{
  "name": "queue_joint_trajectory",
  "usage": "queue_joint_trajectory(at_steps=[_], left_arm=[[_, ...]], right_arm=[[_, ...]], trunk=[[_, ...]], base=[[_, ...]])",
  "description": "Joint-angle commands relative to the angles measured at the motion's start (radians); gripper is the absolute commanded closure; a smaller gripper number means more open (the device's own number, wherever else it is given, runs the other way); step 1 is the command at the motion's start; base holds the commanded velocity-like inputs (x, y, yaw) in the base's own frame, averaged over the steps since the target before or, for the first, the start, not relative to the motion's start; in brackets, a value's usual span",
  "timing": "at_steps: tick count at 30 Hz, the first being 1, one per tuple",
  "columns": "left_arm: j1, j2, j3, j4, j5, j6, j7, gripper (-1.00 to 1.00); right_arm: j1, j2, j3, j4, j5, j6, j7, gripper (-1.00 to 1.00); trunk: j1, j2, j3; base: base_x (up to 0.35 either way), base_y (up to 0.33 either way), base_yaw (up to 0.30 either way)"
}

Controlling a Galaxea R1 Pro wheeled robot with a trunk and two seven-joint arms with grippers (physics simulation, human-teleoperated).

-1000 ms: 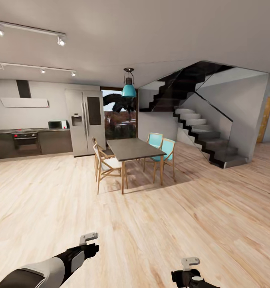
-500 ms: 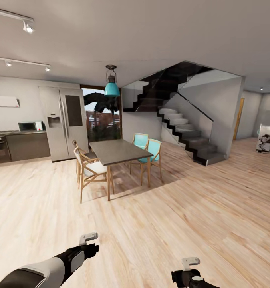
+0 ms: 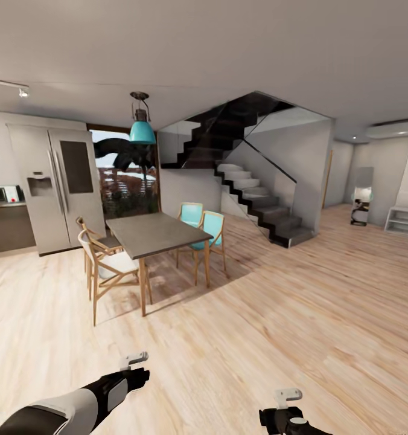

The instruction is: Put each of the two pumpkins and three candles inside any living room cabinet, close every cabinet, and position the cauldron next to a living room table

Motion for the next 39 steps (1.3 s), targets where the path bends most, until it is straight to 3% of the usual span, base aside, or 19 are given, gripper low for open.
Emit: queue_joint_trajectory(at_steps=[1,39], left_arm=[[-0.001,0.0,-0.008,0.001,0.009,0.002,0.002,-1.0],[-0.001,0.0,-0.008,0.001,0.009,0.002,0.002,-1.0]], right_arm=[[-0.002,0.001,0.008,0.004,-0.009,-0.006,-0.001,-1.0],[-0.002,0.001,0.008,0.004,-0.007,-0.006,0.001,-1.0]], trunk=[[0.001,-0.001,-0.001],[0.001,-0.001,-0.001]], base=[[0.321,0.181,-0.267],[0.321,0.174,-0.268]])
